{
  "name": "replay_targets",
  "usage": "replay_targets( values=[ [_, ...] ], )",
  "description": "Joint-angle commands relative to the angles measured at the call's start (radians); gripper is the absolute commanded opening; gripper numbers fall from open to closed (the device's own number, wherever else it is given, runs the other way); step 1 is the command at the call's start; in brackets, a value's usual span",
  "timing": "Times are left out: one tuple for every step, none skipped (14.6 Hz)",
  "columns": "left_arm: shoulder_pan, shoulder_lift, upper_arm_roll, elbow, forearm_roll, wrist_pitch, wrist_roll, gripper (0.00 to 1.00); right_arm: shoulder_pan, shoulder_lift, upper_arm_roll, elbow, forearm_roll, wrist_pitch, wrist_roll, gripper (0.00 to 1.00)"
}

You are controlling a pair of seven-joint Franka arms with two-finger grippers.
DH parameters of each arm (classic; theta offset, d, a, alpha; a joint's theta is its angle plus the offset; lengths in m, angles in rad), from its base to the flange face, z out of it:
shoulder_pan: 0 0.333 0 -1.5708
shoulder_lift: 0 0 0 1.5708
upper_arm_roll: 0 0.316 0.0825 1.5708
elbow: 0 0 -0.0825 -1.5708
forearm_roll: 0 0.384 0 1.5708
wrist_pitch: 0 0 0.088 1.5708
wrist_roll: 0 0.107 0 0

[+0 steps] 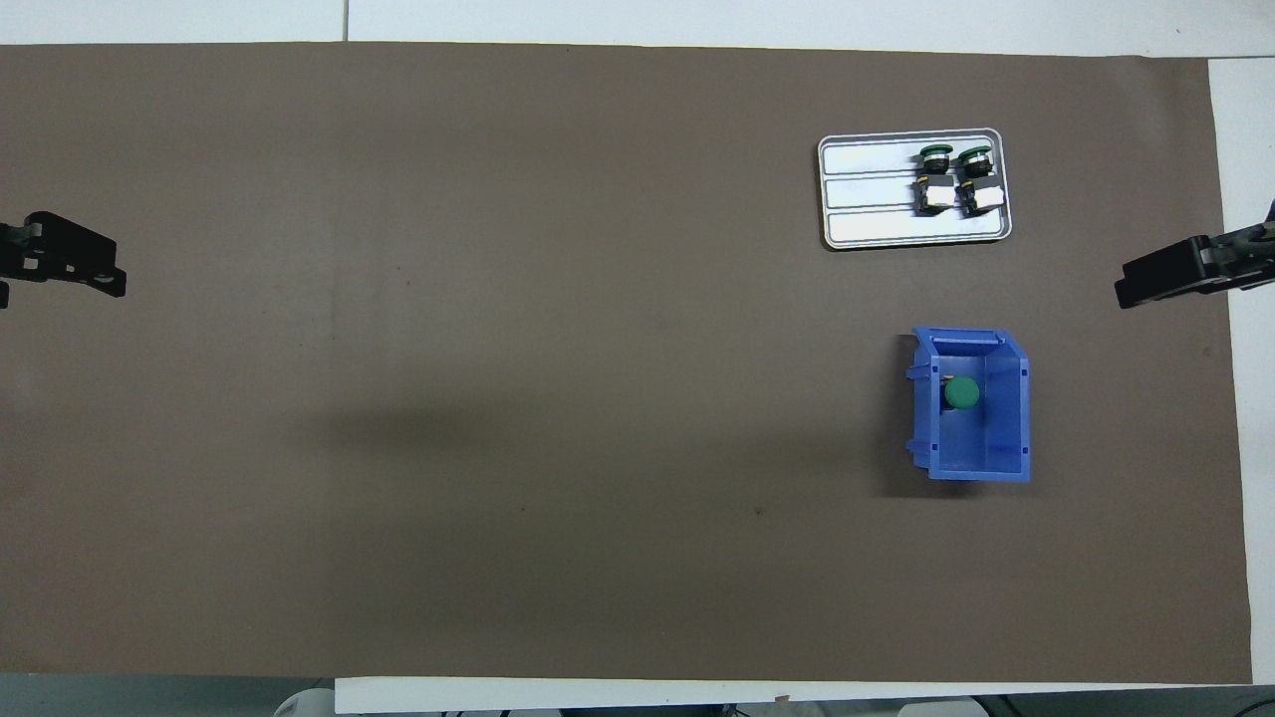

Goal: Place and press button with both arms

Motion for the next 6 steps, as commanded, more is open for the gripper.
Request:
replay_targets(
  values=[
    [-0.007,-0.015,0.006,-0.011,0.0,0.002,0.016,1.0,0.02,0.011,-0.013,0.02,-0.004,-0.015,0.025,0.99],
    [-0.003,-0.015,0.006,-0.011,0.0,0.005,0.016,1.0,0.023,0.009,-0.025,0.019,-0.004,-0.015,0.027,0.99],
    [-0.003,-0.017,0.006,-0.017,0.0,0.007,0.017,1.0,0.034,0.008,-0.03,0.017,-0.006,-0.015,0.027,0.99],
    [0.0,-0.017,0.006,-0.019,0.0,0.004,0.024,1.0,0.037,0.006,-0.03,0.016,-0.004,-0.014,0.028,0.99],
    [0.002,-0.017,0.006,-0.019,0.0,0.006,0.025,1.0,0.037,0.006,-0.03,0.012,-0.004,-0.011,0.03,0.99],
    [0.003,-0.017,0.007,-0.019,0.0,0.009,0.028,1.0,0.035,0.005,-0.03,0.008,-0.003,-0.011,0.03,0.99]
  ],
)
